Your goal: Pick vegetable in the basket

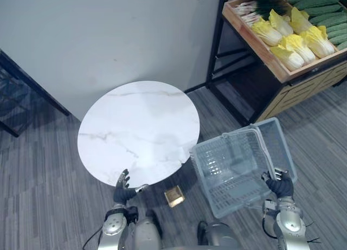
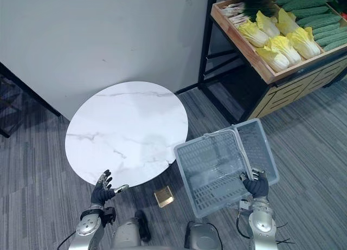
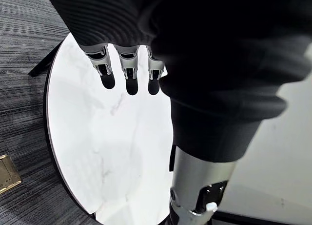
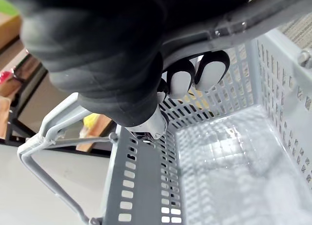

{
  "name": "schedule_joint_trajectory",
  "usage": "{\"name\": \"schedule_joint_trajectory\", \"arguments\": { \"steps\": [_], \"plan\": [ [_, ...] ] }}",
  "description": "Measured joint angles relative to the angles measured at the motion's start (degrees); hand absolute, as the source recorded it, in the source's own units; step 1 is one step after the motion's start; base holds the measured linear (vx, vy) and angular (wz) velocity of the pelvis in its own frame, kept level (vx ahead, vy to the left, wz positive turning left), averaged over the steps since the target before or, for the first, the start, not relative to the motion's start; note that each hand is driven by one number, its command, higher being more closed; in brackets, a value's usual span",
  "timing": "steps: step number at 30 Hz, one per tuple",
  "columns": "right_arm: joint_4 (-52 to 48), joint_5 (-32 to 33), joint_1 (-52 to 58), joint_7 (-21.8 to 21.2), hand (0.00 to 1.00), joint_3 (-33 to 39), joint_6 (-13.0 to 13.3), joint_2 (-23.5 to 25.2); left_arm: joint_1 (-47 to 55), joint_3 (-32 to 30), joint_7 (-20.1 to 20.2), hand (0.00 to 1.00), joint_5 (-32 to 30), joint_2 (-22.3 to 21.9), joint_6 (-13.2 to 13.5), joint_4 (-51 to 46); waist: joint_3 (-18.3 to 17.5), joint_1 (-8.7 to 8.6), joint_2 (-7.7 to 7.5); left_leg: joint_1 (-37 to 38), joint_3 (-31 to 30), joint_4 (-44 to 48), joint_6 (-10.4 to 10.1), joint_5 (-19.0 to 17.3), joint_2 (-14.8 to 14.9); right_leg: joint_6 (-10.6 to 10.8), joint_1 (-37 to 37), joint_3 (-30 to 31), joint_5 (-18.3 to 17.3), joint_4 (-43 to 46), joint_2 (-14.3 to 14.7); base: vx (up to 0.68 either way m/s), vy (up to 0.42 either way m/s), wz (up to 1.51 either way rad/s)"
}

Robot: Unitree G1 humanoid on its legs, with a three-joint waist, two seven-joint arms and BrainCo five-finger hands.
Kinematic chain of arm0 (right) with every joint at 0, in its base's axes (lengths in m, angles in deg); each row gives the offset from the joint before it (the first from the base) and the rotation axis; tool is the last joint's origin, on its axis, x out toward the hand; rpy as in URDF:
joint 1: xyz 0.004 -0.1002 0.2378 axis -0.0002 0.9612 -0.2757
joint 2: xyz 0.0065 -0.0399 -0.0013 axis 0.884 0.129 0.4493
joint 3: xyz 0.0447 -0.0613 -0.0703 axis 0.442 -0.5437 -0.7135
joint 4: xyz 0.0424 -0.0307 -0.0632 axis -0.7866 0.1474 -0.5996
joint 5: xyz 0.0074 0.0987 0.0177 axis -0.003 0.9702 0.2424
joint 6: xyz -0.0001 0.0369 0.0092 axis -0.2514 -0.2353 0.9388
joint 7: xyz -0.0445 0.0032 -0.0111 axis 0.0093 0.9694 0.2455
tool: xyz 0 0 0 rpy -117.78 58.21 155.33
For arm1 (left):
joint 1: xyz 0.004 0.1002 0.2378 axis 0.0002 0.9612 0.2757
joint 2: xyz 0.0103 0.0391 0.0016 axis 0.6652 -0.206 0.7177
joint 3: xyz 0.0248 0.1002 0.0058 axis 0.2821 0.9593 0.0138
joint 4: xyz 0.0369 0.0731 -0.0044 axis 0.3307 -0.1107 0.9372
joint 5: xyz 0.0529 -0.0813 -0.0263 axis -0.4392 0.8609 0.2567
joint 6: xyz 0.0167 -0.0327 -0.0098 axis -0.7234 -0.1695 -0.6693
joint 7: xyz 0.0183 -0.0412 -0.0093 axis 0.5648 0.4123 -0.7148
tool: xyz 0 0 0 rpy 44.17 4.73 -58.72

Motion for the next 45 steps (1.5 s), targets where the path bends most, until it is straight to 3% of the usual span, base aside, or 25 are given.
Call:
{"name": "schedule_joint_trajectory", "arguments": {
  "steps": [1,2,6,12,13,15,16,18,20,22,24,26,27,29,30,32,34,35,36,37,39,40,42,43,45],
  "plan": [
    [0.6,0.1,0.0,0.0,1.0,0.4,0.0,0.6,-0.1,-0.1,0.0,0.0,0.0,0.3,0.0,0.3,0.1,0.04,-0.81,0.5,0.3,-2.1,-1.4,0.6,-0.7,0.5,-0.5,0.3,0.3,0.1,-0.5,-0.13,0.115,-0.01],
    [0.8,0.5,0.6,0.0,1.0,0.8,0.0,1.2,-0.3,-0.1,-0.1,0.0,0.0,0.4,0.0,0.6,0.2,0.37,-1.67,1.1,1.0,-3.7,-0.9,1.5,-1.7,1.3,-0.5,1.0,1.7,-0.8,-1.0,-0.09,0.121,-0.14],
    [1.9,1.0,1.6,0.0,1.0,1.4,0.0,1.5,0.7,-0.1,-0.1,0.0,0.0,0.2,-0.1,3.3,0.1,0.14,-1.94,2.3,4.0,-2.6,-0.2,1.2,-1.9,2.2,0.3,3.9,4.4,-3.2,-0.7,-0.02,0.127,-0.4],
    [2.4,2.1,0.9,-0.2,1.0,0.9,-0.1,3.2,-0.8,0.2,-0.2,0.0,-0.1,0.1,-0.1,3.0,0.1,-0.37,-2.25,5.9,14.5,-0.3,0.5,-2.2,-0.8,3.4,-2.0,13.8,8.5,-5.4,3.0,-0.04,0.091,-1.06],
    [2.4,2.1,0.6,-0.2,1.0,0.9,-0.1,3.2,-1.4,0.5,-0.2,0.0,-0.1,0.2,-0.1,2.7,0.2,-0.5,-2.67,7.0,17.8,-0.2,0.6,-2.9,-0.3,2.2,-2.6,11.7,7.5,-6.0,2.5,-0.09,0.075,-1.33],
    [2.4,2.1,0.1,-0.2,1.0,0.5,-0.1,3.2,-2.0,0.8,-0.2,0.0,-0.1,0.4,-0.1,2.3,0.0,-1.0,-3.27,8.9,23.0,-1.3,0.5,-3.0,0.2,1.1,-3.7,0.1,7.3,-5.3,-2.5,-0.03,0.072,-1.44],
    [2.5,2.0,-0.6,-0.2,1.0,-0.1,-0.1,3.2,-2.3,0.8,-0.2,0.0,-0.2,1.2,0.0,2.2,-0.1,-1.66,-3.74,10.5,27.2,-1.7,0.0,-3.5,0.4,0.1,-4.0,-10.9,7.4,-3.8,-6.8,0.03,0.008,-1.3],
    [3.5,2.0,-2.1,-0.3,1.0,0.0,0.0,2.9,-2.7,1.1,-0.3,0.0,-0.4,1.6,0.0,2.2,-0.2,-1.72,-3.96,12.5,31.9,-1.7,-0.5,-3.7,0.5,-0.7,-4.1,-21.5,7.7,-1.4,-10.6,0.09,-0.052,-1.47],
    [5.0,2.0,-4.2,-0.3,1.0,-0.1,0.0,2.5,-3.6,1.2,-0.3,0.0,-0.4,2.4,0.0,2.5,-0.3,-1.98,-4.0,14.0,33.7,-1.6,-0.5,-3.7,0.5,-1.1,-5.3,-25.0,8.4,1.1,-11.4,0.14,-0.129,-1.52],
    [6.2,2.0,-5.7,-0.3,1.0,0.0,0.0,0.7,-6.1,2.3,-0.2,0.0,-0.4,2.5,-0.1,4.7,-0.4,-3.79,-2.65,15.2,34.2,-0.1,-0.6,-3.7,1.1,-1.1,-7.0,-22.0,6.5,3.3,-9.7,0.23,-0.179,-1.24],
    [6.8,2.0,-5.9,-0.4,1.0,0.0,-0.1,-0.1,-7.8,3.0,-0.1,0.0,-0.5,2.1,0.0,5.6,-0.7,-4.59,-1.58,15.2,33.1,8.8,0.0,-3.1,5.5,-1.4,-6.5,-19.1,4.8,4.1,-7.0,0.29,-0.173,-1.06],
    [7.0,2.1,-5.8,-0.5,1.0,-0.4,-0.2,-0.3,-8.0,4.0,-0.2,0.0,-0.5,2.0,0.1,5.7,-0.6,-4.18,-1.17,12.7,25.5,24.2,8.8,4.7,11.1,-2.1,-2.8,-14.3,3.0,3.2,-3.2,0.29,-0.14,-1.34],
    [6.9,2.2,-5.8,-0.3,1.0,-1.7,-0.1,-1.1,-7.1,5.0,-0.2,0.0,-0.4,1.8,0.4,5.7,-0.6,-4.09,-1.04,9.4,17.0,31.8,7.7,7.2,11.2,-2.4,-0.1,-11.4,2.3,1.4,-2.2,0.24,-0.045,-1.2],
    [6.9,3.9,-6.0,-0.1,1.0,-2.4,0.0,-2.1,-6.9,6.5,-0.3,0.0,0.0,1.3,0.5,5.5,-0.7,-3.04,-0.93,1.4,7.0,38.3,3.7,1.3,7.4,-2.7,2.2,-7.2,1.0,0.0,-1.4,0.28,0.034,-1.17],
    [6.9,4.6,-6.3,-0.2,1.0,-2.9,0.0,-2.1,-6.3,6.6,-0.7,0.0,0.0,0.9,0.5,5.0,-0.5,-2.25,-1.2,-3.1,3.5,38.2,4.1,-1.6,4.9,-2.5,4.4,-5.0,0.7,-1.3,-1.4,0.29,0.073,-1.03],
    [6.8,5.1,-6.6,-0.2,1.0,-3.6,0.2,-2.3,-4.6,6.7,-1.6,0.0,0.0,0.6,0.5,3.6,-0.2,-0.89,-2.14,-8.1,2.6,31.9,4.1,-3.5,1.9,-1.0,7.5,-2.1,-0.2,-2.5,-2.5,0.35,0.148,-0.77],
    [7.0,5.6,-6.6,0.0,1.0,-3.7,0.2,-2.7,-3.6,6.7,-2.4,0.0,-0.1,0.2,0.5,1.8,-0.1,-0.79,-1.86,-12.1,2.5,20.7,3.2,-2.9,-2.0,1.2,10.3,-1.3,-1.6,-3.7,-4.6,0.42,0.25,-0.33],
    [7.2,5.7,-6.6,0.0,1.0,-3.6,0.1,-3.4,-3.2,6.6,-2.8,0.0,-0.1,-0.2,0.5,0.2,-0.2,-0.3,-1.45,-13.0,2.0,10.5,1.0,-0.9,-5.0,2.7,11.6,-0.1,-2.7,-4.0,-5.7,0.29,0.221,-0.31],
    [7.4,5.7,-6.6,0.0,1.0,-3.8,0.1,-4.0,-2.7,6.5,-3.0,0.0,-0.1,-0.4,0.6,-0.8,-0.5,0.46,-0.64,-13.1,1.6,4.9,-0.1,0.7,-5.8,3.6,11.8,0.6,-3.4,-4.0,-5.5,0.4,0.283,-0.72],
    [8.2,5.4,-6.7,0.0,1.0,-4.4,0.0,-4.8,-1.6,6.3,-4.0,0.0,-0.2,-0.8,1.0,-2.2,-1.2,1.61,0.35,-12.7,0.8,1.8,3.6,7.1,-6.8,4.8,12.6,3.0,-4.6,-4.3,-5.2,0.48,0.324,-0.75],
    [9.0,4.9,-6.4,-0.1,1.0,-5.6,0.0,-4.7,-1.4,5.0,-4.8,0.0,-0.6,-0.7,1.3,-2.5,-2.5,1.49,-0.92,-13.0,0.6,4.9,7.9,4.9,-9.7,6.1,15.1,4.0,-5.5,-7.3,-8.0,0.56,0.336,-0.31],
    [9.8,4.8,-6.2,-0.1,1.0,-5.8,0.0,-4.2,-1.8,4.5,-4.9,0.0,-0.8,-0.8,1.4,-2.5,-3.2,1.26,-2.71,-12.7,1.4,5.4,9.4,2.4,-11.8,7.5,14.4,4.5,-6.2,-3.7,-10.7,0.56,0.283,0.14],
    [11.1,3.9,-6.4,-0.3,1.0,-5.7,-0.4,-3.8,-2.3,4.6,-4.9,0.0,-1.1,-0.7,1.4,-2.4,-3.2,0.5,-3.99,-10.7,1.9,5.1,10.4,-0.5,-14.2,11.7,8.2,6.5,-4.3,11.8,-13.5,0.54,0.245,0.11],
    [12.4,3.2,-6.5,-0.6,1.0,-5.8,-0.9,-3.5,-1.5,4.8,-4.8,0.0,-1.2,-0.4,1.2,-2.4,-3.0,0.18,-4.68,-6.6,2.3,3.9,11.3,-1.6,-15.6,15.5,4.9,7.9,-1.8,23.1,-14.7,0.56,0.169,-0.07],
    [15.0,1.8,-6.5,-1.3,1.0,-6.5,-1.6,-3.6,-0.7,5.7,-4.9,0.0,-1.2,-0.1,0.9,-2.4,-2.9,0.2,-4.29,0.6,2.3,0.4,11.4,-3.1,-16.2,11.8,1.5,5.9,-3.1,34.5,-14.7,0.6,0.118,-0.18]
  ]
}}
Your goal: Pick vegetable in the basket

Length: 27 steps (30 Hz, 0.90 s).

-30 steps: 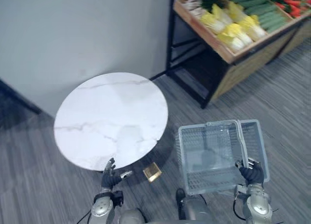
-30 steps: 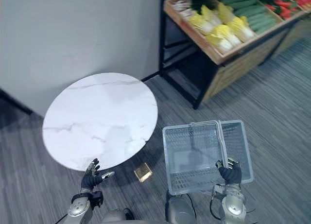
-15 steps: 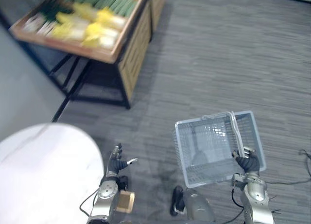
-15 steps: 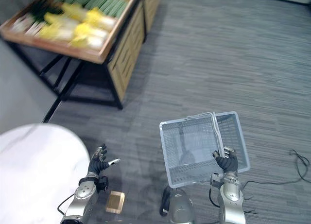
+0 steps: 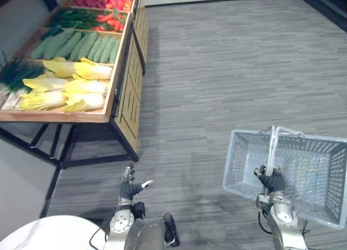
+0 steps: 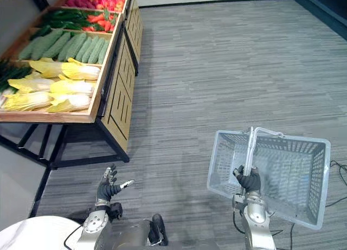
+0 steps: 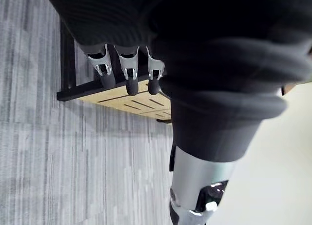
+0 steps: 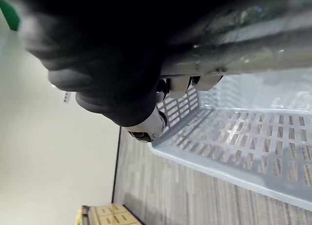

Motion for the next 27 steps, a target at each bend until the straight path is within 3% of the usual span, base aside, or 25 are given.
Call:
{"name": "schedule_joint_trajectory", "arguments": {
  "steps": [2,4,5,7,8,9,10,11,12,13,14,15,16,17,18,19,21,22,23,24,25,26,27],
  "plan": [
    [0.9,-1.0,-0.8,-0.5,1.0,-1.5,-0.2,-0.2,-0.6,1.1,-0.2,0.0,0.0,0.5,0.0,0.0,-0.2,-0.15,2.25,6.6,-0.9,-6.2,-0.1,0.0,0.3,-6.6,-6.5,-7.3,-3.7,-1.0,1.1,0.56,0.052,-0.16],
    [0.9,-1.5,-1.8,-1.3,1.0,-1.9,-0.2,-0.4,-1.8,1.3,-0.2,0.0,0.0,0.4,0.0,0.1,0.7,-0.64,4.03,9.3,-1.8,-8.3,-0.4,0.0,1.5,-8.1,-10.9,-9.3,-4.4,-8.1,3.4,0.49,-0.022,0.1],
    [0.8,-2.0,-2.0,-1.6,1.0,-2.0,-0.2,-0.6,-3.2,1.4,-0.2,0.0,-0.1,0.4,0.0,0.2,1.3,-1.48,5.1,10.9,-2.8,-8.2,-1.9,0.0,3.0,-8.0,-14.0,-9.3,-1.8,-19.3,5.9,0.6,-0.116,0.42],
    [0.8,-2.0,-2.0,-1.6,1.0,-2.1,-0.2,-0.7,-4.4,1.4,-0.2,0.0,-0.4,0.4,0.0,0.4,1.6,-1.75,5.07,13.5,-4.0,-8.2,-4.6,-0.9,3.7,-7.6,-15.2,-7.1,5.4,-31.3,8.0,0.6,-0.173,0.53],
    [0.3,-2.0,-1.4,-1.6,1.0,-2.1,-0.2,-0.7,-4.5,1.6,-0.3,0.0,-1.8,1.0,0.3,0.6,0.8,-2.03,3.37,16.4,-6.0,-7.4,-8.0,-2.9,3.1,-7.5,-14.6,-3.1,14.7,-41.5,8.2,0.63,-0.25,0.73],
    [0.1,-2.1,-0.7,-1.6,1.0,-2.1,-0.2,-1.1,-4.4,1.9,-0.3,0.0,-2.3,0.9,0.4,1.2,0.6,-2.48,2.72,18.5,-7.6,-6.4,-9.9,-4.4,2.7,-8.1,-14.5,-0.6,22.5,-38.2,8.2,0.63,-0.25,0.72],
    [0.2,-2.1,-0.7,-1.6,1.0,-2.0,-0.3,-2.0,-4.6,2.1,-0.3,0.0,-2.4,-0.1,0.3,2.4,0.6,-2.67,4.29,19.3,-8.6,-5.5,-10.3,-4.6,4.0,-8.1,-15.1,-0.7,19.8,-34.1,8.6,0.6,-0.24,0.48],
    [-0.1,-2.0,-1.0,-1.7,1.0,-2.0,-0.3,-2.4,-4.0,2.3,-0.3,0.0,-2.6,-1.0,0.3,2.3,0.1,-2.58,6.09,18.2,-9.3,-1.3,-12.0,-3.3,6.6,-8.8,-15.3,-2.0,15.8,-29.9,9.1,0.56,-0.23,0.39],
    [-0.7,-2.1,-1.2,-1.8,1.0,-1.9,-0.3,-2.2,-4.1,2.2,-0.3,0.0,-3.2,-1.7,0.4,2.2,0.4,-2.96,6.71,15.2,-10.7,6.5,-13.2,-0.6,8.0,-9.6,-13.9,-3.6,12.4,-27.8,9.2,0.57,-0.24,0.4],
    [-0.8,-2.1,-1.2,-1.9,1.0,-1.9,-0.3,-2.2,-4.5,2.2,-0.3,0.0,-3.4,-2.1,0.4,2.1,0.7,-2.97,7.1,13.7,-11.1,11.3,-13.3,1.6,9.2,-10.1,-12.3,-4.6,11.5,-27.9,9.5,0.55,-0.251,0.49],
    [-0.9,-2.1,-1.1,-2.1,1.0,-2.1,-0.4,-2.2,-4.6,2.1,-0.4,0.0,-3.5,-3.2,0.4,1.1,1.5,-2.08,6.8,9.4,-11.3,23.1,-13.4,8.7,12.5,-10.7,-7.6,-6.0,9.9,-30.0,10.1,0.52,-0.247,0.36],
    [-1.8,-2.0,-0.3,-2.0,1.0,-2.1,-0.7,-1.4,-4.3,2.7,-0.7,0.0,-3.6,-3.9,0.4,-1.6,2.0,-1.1,6.82,5.7,-9.6,32.5,-12.6,8.0,16.2,-11.3,-1.7,-7.6,9.4,-33.7,11.4,0.5,-0.23,0.35],
    [-2.3,-2.0,0.0,-1.9,1.0,-2.1,-0.7,-1.1,-4.2,3.1,-1.2,0.0,-3.7,-4.0,0.4,-3.2,2.2,-0.67,6.68,3.9,-8.7,35.6,-11.8,7.0,17.2,-11.5,1.0,-8.4,9.2,-35.8,11.5,0.53,-0.22,0.37],
    [-4.3,-2.0,1.3,-1.3,1.0,-1.9,-0.5,-0.9,-4.2,3.2,-1.8,0.0,-4.5,-4.0,0.6,-6.5,2.7,0.1,5.52,0.3,-6.8,37.9,-10.1,5.8,17.8,-11.7,5.2,-9.8,9.0,-39.1,11.4,0.41,-0.137,0.38],
    [-5.0,-1.9,1.5,-1.2,1.0,-1.7,-0.3,-0.8,-4.2,3.2,-2.3,0.0,-4.7,-4.0,0.8,-8.2,2.8,0.23,5.38,-1.4,-5.8,37.4,-9.7,4.8,17.7,-11.7,6.8,-10.3,8.9,-40.6,11.2,0.39,-0.108,0.47],
    [-5.6,-1.8,1.3,-1.1,1.0,-1.0,-0.1,-0.6,-4.2,2.8,-3.2,0.0,-5.1,-4.0,0.9,-10.7,2.7,0.25,5.62,-4.8,-3.6,33.7,-9.8,2.8,16.7,-11.5,9.2,-11.5,8.9,-43.0,10.9,0.34,-0.007,0.51],
    [-5.2,-1.8,1.1,-0.9,1.0,1.2,0.0,-0.8,-4.7,2.4,-4.1,0.0,-6.8,-4.1,1.2,-12.7,2.6,0.23,5.89,-7.6,0.8,23.4,-9.0,2.0,14.2,-10.2,12.2,-14.0,8.2,-44.9,9.6,0.37,0.043,0.64],
    [-4.4,-1.4,1.1,-0.2,1.0,3.1,0.1,-1.0,-4.6,2.4,-4.4,0.0,-7.3,-4.4,1.3,-14.1,2.5,0.13,6.06,-8.1,3.5,14.3,-9.5,3.0,12.3,-9.0,14.3,-16.0,7.6,-45.8,9.0,0.36,0.096,0.79],
    [-2.9,-0.9,1.3,0.2,1.0,4.9,0.4,-1.6,-4.5,2.3,-5.2,0.0,-7.6,-5.0,1.3,-15.7,2.0,0.12,6.94,-8.1,6.1,5.1,-9.4,8.6,11.5,-7.3,15.9,-17.5,6.4,-46.0,9.3,0.46,0.153,0.87],
    [-1.3,-0.8,1.5,0.5,1.0,5.6,0.7,-1.8,-4.5,2.2,-5.5,0.0,-8.0,-5.3,1.5,-16.5,1.5,0.18,7.49,-7.5,7.9,2.5,-3.0,8.6,11.2,-6.0,16.8,-18.3,5.0,-45.7,9.5,0.3,0.117,0.67],
    [0.0,-0.7,1.4,0.9,1.0,6.4,0.6,-1.7,-4.6,2.1,-6.0,0.0,-8.3,-5.2,1.5,-16.7,1.2,0.17,7.08,-6.8,7.6,1.5,-1.9,8.0,9.9,-5.5,17.0,-18.7,4.4,-45.3,8.9,0.36,0.149,0.62],
    [2.1,0.1,1.4,1.2,1.0,6.8,0.7,-1.7,-4.1,1.2,-6.5,0.0,-8.6,-5.3,1.5,-18.3,0.7,0.4,5.24,-6.7,6.8,0.7,-0.4,7.0,6.9,-4.5,17.1,-19.1,2.8,-44.0,6.2,0.34,0.125,0.54],
    [3.6,0.3,1.0,1.2,1.0,7.2,0.7,-1.5,-3.6,0.8,-6.6,0.0,-9.0,-5.5,1.5,-19.5,1.0,0.4,4.52,-6.4,6.6,0.7,0.6,5.8,5.7,-3.7,17.1,-19.1,1.9,-42.1,4.9,0.41,0.145,0.51]
  ]
}}
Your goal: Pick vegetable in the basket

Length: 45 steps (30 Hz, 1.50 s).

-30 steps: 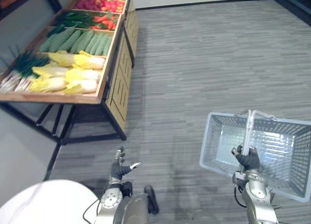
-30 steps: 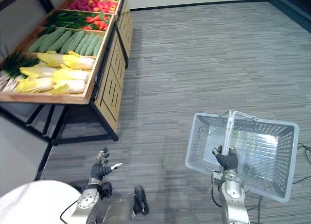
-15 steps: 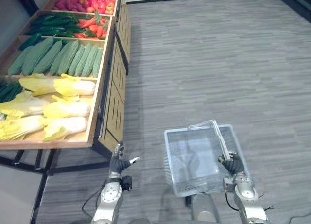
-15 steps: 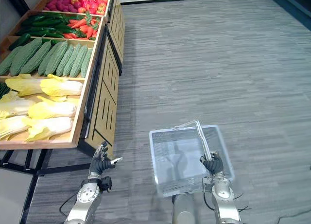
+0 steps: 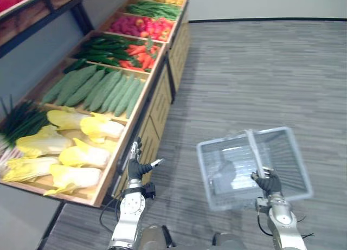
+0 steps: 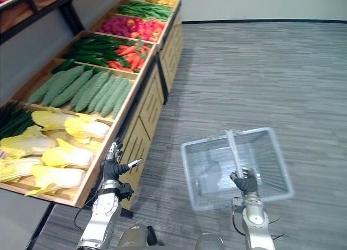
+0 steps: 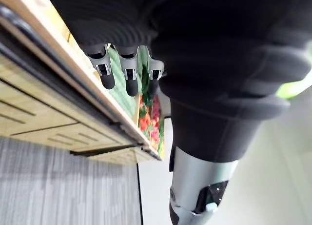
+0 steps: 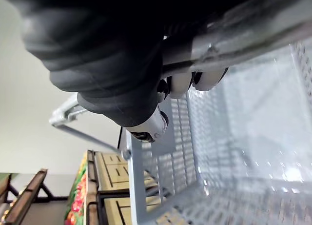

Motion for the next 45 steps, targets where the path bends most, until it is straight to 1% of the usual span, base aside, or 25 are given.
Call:
{"name": "schedule_joint_trajectory", "arguments": {
  "steps": [1,3,4,5,6,7,10,11,12,13,14,15,16,18,19,20,22,25,26,29,30,35,38,43,45],
  "plan": [
    [1.5,0.0,-0.4,0.0,1.0,0.5,0.0,0.1,0.4,0.0,0.0,0.0,-0.2,-0.1,0.0,-0.5,0.1,-0.13,-0.15,0.6,-0.2,0.0,0.3,-0.7,-0.7,0.6,-0.1,0.1,-0.4,2.2,-0.8,0.36,0.131,0.57],
    [6.9,-0.2,0.2,0.0,1.0,1.8,-0.9,0.0,0.7,0.0,-0.1,0.0,-1.9,-0.4,-0.1,-1.7,0.2,-0.52,-0.42,5.0,-3.7,-0.5,0.6,-3.4,-3.7,1.4,-2.8,1.3,0.5,19.3,-5.3,0.38,0.143,0.71],
    [8.0,-0.2,0.6,0.0,1.0,2.0,-1.1,0.0,0.6,0.1,-0.5,0.0,-2.4,0.0,0.0,-2.3,0.2,-0.68,-0.51,6.1,-5.2,-0.6,0.7,-3.9,-4.5,1.4,-4.7,2.7,1.2,25.1,-6.5,0.38,0.062,0.97],
    [9.7,-0.3,1.3,-0.1,1.0,1.6,-1.1,0.2,0.4,0.2,-1.3,0.0,-3.6,0.4,0.0,-3.3,0.1,-1.51,-0.58,7.3,-7.9,-0.7,1.1,-4.7,-4.8,0.9,-7.9,5.9,-0.2,32.9,-6.2,0.36,-0.019,1.21],
    [10.8,-0.3,1.6,-0.1,1.0,1.4,-1.1,0.5,0.3,0.4,-2.3,0.0,-5.0,1.0,0.0,-3.8,0.0,-2.02,-0.46,8.2,-10.0,-1.2,1.2,-4.8,-4.8,-0.5,-11.1,8.7,-1.9,35.2,-4.6,0.35,-0.044,1.16],
    [10.8,-0.3,1.7,-0.1,1.0,1.6,-1.0,0.7,0.3,0.3,-2.8,0.0,-5.9,1.3,-0.1,-4.0,-0.1,-1.93,-0.44,8.7,-11.0,-1.6,1.2,-4.8,-4.9,-1.1,-12.6,9.5,-2.5,35.1,-3.9,0.33,-0.065,0.96],
    [10.6,-0.1,3.3,0.0,1.0,2.1,-0.9,2.0,0.3,0.7,-4.3,0.0,-8.8,2.1,-0.5,-4.6,0.0,-1.75,-0.45,11.0,-17.4,-2.4,0.9,-4.9,-4.4,-3.3,-18.3,16.5,-5.0,29.2,1.5,0.33,-0.16,0.99],
    [9.2,0.0,4.7,0.1,1.0,2.3,-0.8,2.7,0.2,1.4,-4.8,0.0,-9.2,2.0,-0.5,-5.9,0.0,-1.78,-0.53,11.1,-20.4,-1.4,-0.1,-5.5,-3.8,-3.3,-19.9,21.0,-5.0,25.8,4.2,0.27,-0.235,1.02],
    [8.0,0.0,6.0,0.1,1.0,2.6,-0.6,3.3,0.1,1.6,-4.9,0.0,-9.7,1.9,-0.5,-6.8,0.0,-1.77,-0.62,11.1,-22.0,-0.5,-1.1,-6.0,-3.4,-3.3,-20.5,23.6,-5.0,24.2,5.4,0.3,-0.317,1.34],
    [6.4,0.0,7.7,0.1,1.0,2.7,0.3,4.5,0.1,1.9,-5.2,0.0,-10.6,2.1,-0.4,-8.1,0.1,-1.72,-1.27,10.7,-24.0,1.7,-3.0,-7.3,-2.7,-3.0,-21.5,27.8,-4.7,21.2,7.1,0.2,-0.321,1.43],
    [5.4,0.3,8.6,0.0,1.0,2.5,1.1,5.8,0.0,2.0,-5.8,0.0,-10.9,2.6,-0.4,-8.6,-0.2,-1.23,-2.81,8.7,-25.9,5.1,-5.4,-8.7,-2.8,-2.7,-21.1,31.5,-2.9,16.2,7.1,0.17,-0.346,1.52],
    [4.7,0.6,9.5,0.1,1.0,2.4,1.4,6.4,-0.3,2.0,-5.8,0.0,-11.1,3.0,-0.4,-8.7,-0.1,-1.21,-3.76,7.8,-26.4,7.3,-6.5,-9.8,-2.9,-1.6,-20.8,31.6,0.0,15.3,6.7,0.15,-0.361,1.71],
    [4.7,0.7,10.9,0.1,1.0,2.5,1.3,6.0,-0.1,2.8,-5.8,0.0,-11.3,1.9,-0.7,-8.3,-0.1,-1.35,-3.08,6.8,-27.2,9.0,-7.6,-11.8,-0.8,-2.1,-20.2,26.7,-1.4,17.5,7.1,0.16,-0.334,1.72],
    [4.0,1.6,11.1,0.1,1.0,2.6,1.6,5.9,0.1,3.3,-5.8,0.0,-11.3,0.9,-0.8,-8.5,-0.4,-0.22,-2.51,5.5,-27.8,9.1,-8.7,-11.1,1.4,-3.4,-19.9,21.7,-2.7,18.7,6.7,0.15,-0.329,1.46],
    [3.8,2.2,10.8,-0.1,1.0,2.1,1.7,5.9,0.0,3.1,-5.8,0.0,-11.3,0.6,-0.8,-8.5,-0.5,0.19,-2.31,4.9,-27.6,7.9,-10.1,-10.0,2.4,-4.0,-19.4,18.5,-3.1,18.6,6.5,0.09,-0.33,1.31],
    [3.8,2.3,10.7,0.0,1.0,2.0,2.0,6.0,0.0,3.1,-5.7,0.0,-11.2,0.6,-0.9,-8.5,-0.5,0.3,-2.37,4.6,-26.8,6.3,-10.6,-8.5,3.3,-4.1,-18.4,15.9,-3.1,18.3,6.0,0.07,-0.294,1.33],
    [3.8,2.5,10.7,0.0,1.0,2.1,2.4,6.1,0.1,3.1,-5.6,0.0,-11.1,0.2,-0.9,-8.5,-0.5,0.42,-2.53,4.6,-23.6,4.6,-9.9,-6.5,4.5,-4.6,-16.8,12.9,-2.8,17.0,5.1,0.03,-0.198,1.17],
    [4.4,4.8,11.3,0.1,1.0,3.3,2.4,6.7,0.1,2.8,-4.6,0.0,-10.6,0.0,-1.0,-8.6,-0.4,0.52,-2.62,6.0,-6.8,4.1,-8.1,-5.3,11.6,-5.6,-14.2,8.5,-2.2,14.6,4.1,0.0,-0.095,0.8],
    [4.4,5.0,12.0,0.0,1.0,3.9,2.3,6.9,0.1,2.8,-4.3,0.0,-10.6,0.1,-1.0,-8.7,-0.4,0.45,-2.88,6.6,-1.9,4.1,-8.5,-3.8,13.1,-5.6,-13.8,7.7,-2.2,14.4,3.3,-0.05,0.022,0.45],
    [5.2,5.6,11.9,0.0,1.0,4.5,2.3,8.1,0.1,2.0,-3.2,0.0,-10.6,0.3,-1.0,-8.5,-0.8,-0.02,-3.01,6.9,-0.8,1.7,-9.5,-3.0,11.5,-4.9,-13.1,8.6,-1.7,11.9,3.3,-0.07,0.069,0.17],
    [6.7,5.6,11.8,0.0,1.0,4.6,2.3,8.4,0.1,1.9,-3.1,0.0,-10.7,0.9,-1.0,-8.0,-1.4,-0.32,-3.62,7.0,-0.9,-0.2,-9.9,-2.1,10.4,-5.0,-13.0,9.7,-1.1,10.2,3.4,-0.08,0.095,0.14],
    [11.1,5.5,11.4,-0.1,1.0,5.2,2.3,8.5,-0.2,0.6,-2.0,0.0,-12.1,3.2,-1.7,-1.4,-2.6,-0.52,-4.72,8.1,-1.0,-8.0,-10.3,2.9,7.1,-4.1,-12.6,13.7,2.9,4.3,4.3,0.0,0.057,0.04],
    [12.0,5.4,11.2,-0.2,1.0,6.2,2.3,8.6,-2.5,0.4,-2.0,0.0,-14.3,4.4,-3.0,2.3,-2.8,-0.96,-5.04,9.7,-0.9,-11.4,-10.5,5.0,5.6,-3.8,-11.9,15.7,3.3,2.9,4.4,0.03,0.019,0.11],
    [11.8,4.0,10.5,-0.7,1.0,6.0,2.3,8.3,-6.7,-0.6,-2.1,0.0,-17.8,7.0,-5.0,8.7,-2.8,-2.17,-4.93,11.4,0.5,-16.0,-11.1,7.5,5.5,-4.0,-12.4,17.3,4.8,1.0,5.7,0.0,-0.032,-0.16],
    [11.8,3.7,10.5,-1.2,1.0,6.0,2.3,8.1,-8.3,-1.5,-2.2,0.0,-17.9,7.2,-5.5,11.6,-2.8,-3.44,-4.94,11.6,1.1,-17.3,-11.4,8.1,5.5,-4.1,-12.8,17.8,5.1,0.5,6.2,-0.01,-0.034,-0.26]
  ]
}}
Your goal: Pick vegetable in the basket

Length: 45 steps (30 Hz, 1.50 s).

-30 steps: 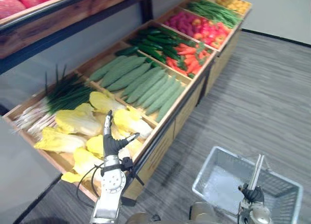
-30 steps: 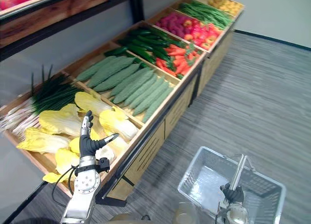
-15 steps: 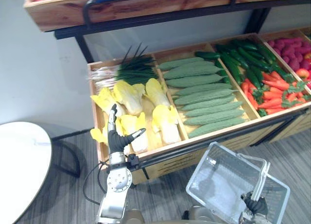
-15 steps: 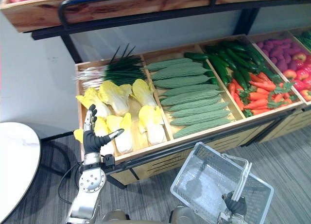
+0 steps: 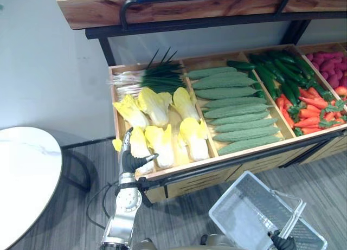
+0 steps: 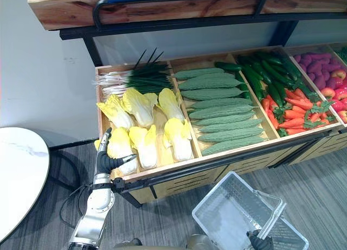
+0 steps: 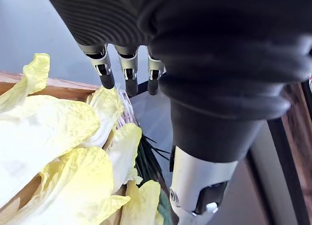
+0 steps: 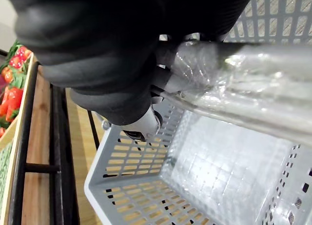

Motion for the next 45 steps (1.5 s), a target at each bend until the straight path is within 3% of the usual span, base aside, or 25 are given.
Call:
{"name": "schedule_joint_trajectory", "arguments": {
  "steps": [2,7,11,19,24,25,33,39,45],
  "plan": [
    [-0.3,-0.4,0.1,0.0,1.0,-0.1,0.0,0.0,-1.7,-0.6,0.0,0.0,0.0,0.3,-0.6,2.7,0.0,-0.38,0.01,0.1,1.6,-1.0,-0.2,0.3,0.1,-0.2,-1.4,1.6,0.3,0.0,0.6,0.0,-0.026,-0.4],
    [-4.3,-0.5,0.1,0.0,1.0,-1.9,-0.1,-0.4,-7.9,-0.6,-0.2,0.0,-0.7,2.2,-2.2,7.9,0.5,-3.19,0.05,-1.7,3.1,-1.3,-0.1,1.1,0.3,-0.2,-4.8,3.0,1.2,0.2,1.1,0.02,-0.02,-0.17],
    [-8.3,-1.6,0.2,0.0,1.0,-2.4,0.1,-0.4,-13.9,-0.6,-1.5,0.0,-4.7,2.6,-4.4,10.8,2.7,-3.43,-0.29,-3.5,4.3,-0.3,-0.1,1.0,0.5,-0.1,-7.6,4.4,1.4,1.3,1.1,-0.02,-0.012,-0.16],
    [-15.7,-1.6,0.4,0.0,1.0,-4.6,1.5,-0.4,-23.2,-3.1,-3.9,0.0,-13.1,6.0,-9.3,20.6,7.7,-3.4,-0.88,-6.7,5.9,5.6,0.1,-1.1,3.6,-0.5,-9.9,5.7,2.4,2.5,2.0,-0.04,-0.027,-0.1],
    [-18.3,-1.5,0.5,0.1,1.0,-6.5,2.5,-0.6,-25.1,-3.3,-3.9,0.0,-16.1,6.4,-10.7,22.9,9.1,-3.33,-0.98,-7.4,6.3,7.8,0.0,-2.0,4.5,-0.5,-10.4,5.9,2.5,3.1,2.2,-0.05,-0.01,-0.04],
    [-19.0,-1.5,0.5,0.1,1.0,-7.0,2.6,-0.6,-25.7,-3.4,-3.9,1.0,-16.5,6.3,-10.7,23.4,9.3,-3.32,-0.89,-7.7,6.3,8.2,0.2,-2.1,4.6,-0.5,-10.5,5.9,2.5,3.2,2.2,-0.04,-0.006,-0.02],
    [-21.3,-1.5,0.4,0.1,1.0,-8.1,3.1,-0.8,-27.8,-6.1,-3.6,1.0,-18.4,6.6,-10.3,27.2,11.0,-3.04,0.01,-7.7,6.9,9.6,0.3,-2.8,5.4,-0.5,-10.5,6.3,2.6,3.5,2.5,-0.01,-0.002,-0.03],
    [-21.5,-1.5,0.1,0.2,1.0,-8.1,3.1,-1.1,-28.2,-6.8,-3.5,1.0,-14.5,6.7,-8.6,27.9,11.3,-3.05,0.47,-7.6,6.9,9.3,0.3,-2.8,5.3,-0.5,-10.5,6.3,2.6,3.3,2.5,0.0,0.0,0.0],
    [-21.3,-1.5,-0.4,1.3,1.0,-7.6,3.1,-1.0,-24.4,-6.2,-3.6,1.0,-11.1,6.3,-8.2,20.8,11.5,-3.21,0.88,-7.4,5.7,8.4,0.3,-2.7,4.2,-0.2,-10.1,5.8,2.4,3.0,2.0,0.02,0.011,0.04]
  ]
}}
